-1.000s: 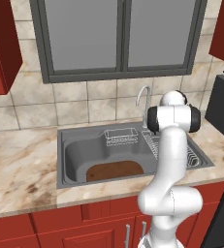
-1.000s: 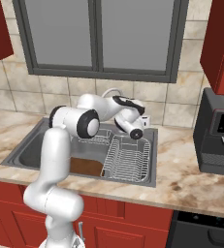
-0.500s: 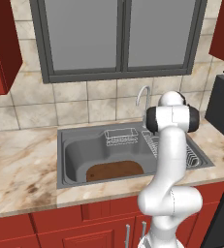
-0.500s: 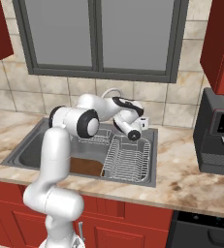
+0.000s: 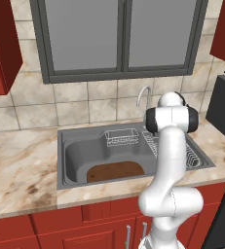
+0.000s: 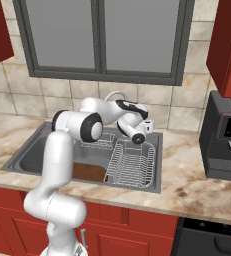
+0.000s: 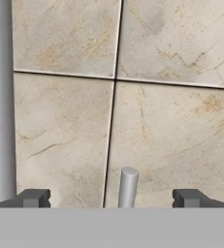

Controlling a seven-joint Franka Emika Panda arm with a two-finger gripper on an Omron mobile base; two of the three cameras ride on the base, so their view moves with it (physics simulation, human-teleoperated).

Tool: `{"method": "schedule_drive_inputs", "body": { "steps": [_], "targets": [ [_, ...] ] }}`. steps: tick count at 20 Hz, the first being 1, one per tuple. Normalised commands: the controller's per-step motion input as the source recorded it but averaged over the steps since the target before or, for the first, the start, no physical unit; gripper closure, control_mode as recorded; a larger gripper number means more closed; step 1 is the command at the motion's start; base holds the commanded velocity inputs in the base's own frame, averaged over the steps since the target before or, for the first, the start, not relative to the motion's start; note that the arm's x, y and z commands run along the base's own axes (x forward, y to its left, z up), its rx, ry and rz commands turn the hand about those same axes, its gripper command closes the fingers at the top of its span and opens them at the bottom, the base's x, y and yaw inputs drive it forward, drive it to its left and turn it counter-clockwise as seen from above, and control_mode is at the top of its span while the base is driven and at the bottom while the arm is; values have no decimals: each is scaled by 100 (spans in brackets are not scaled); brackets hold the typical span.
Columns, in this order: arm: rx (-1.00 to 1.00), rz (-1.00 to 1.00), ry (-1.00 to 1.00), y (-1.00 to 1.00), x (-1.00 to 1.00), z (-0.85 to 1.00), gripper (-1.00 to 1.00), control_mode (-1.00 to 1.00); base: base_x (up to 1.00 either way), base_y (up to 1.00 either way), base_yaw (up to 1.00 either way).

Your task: Turn on the sink faucet with hot water and rinse the cutting board for ten seconds, then turn off the faucet. Push the cutting board to reach the water if necessary.

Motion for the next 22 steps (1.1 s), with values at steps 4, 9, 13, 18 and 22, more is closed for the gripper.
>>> {"method": "schedule_drive_inputs", "body": {
  "steps": [4,9,13,18,22],
  "targets": [
    [0,0,0,0,11,0,-100,-100,0,0,0],
    [0,0,0,0,9,0,-100,-100,0,0,0],
    [0,0,0,0,8,0,-100,-100,0,0,0],
    [0,0,0,0,5,0,-100,-100,0,0,0],
    [0,0,0,0,11,0,-100,-100,0,0,0]
  ]
}}
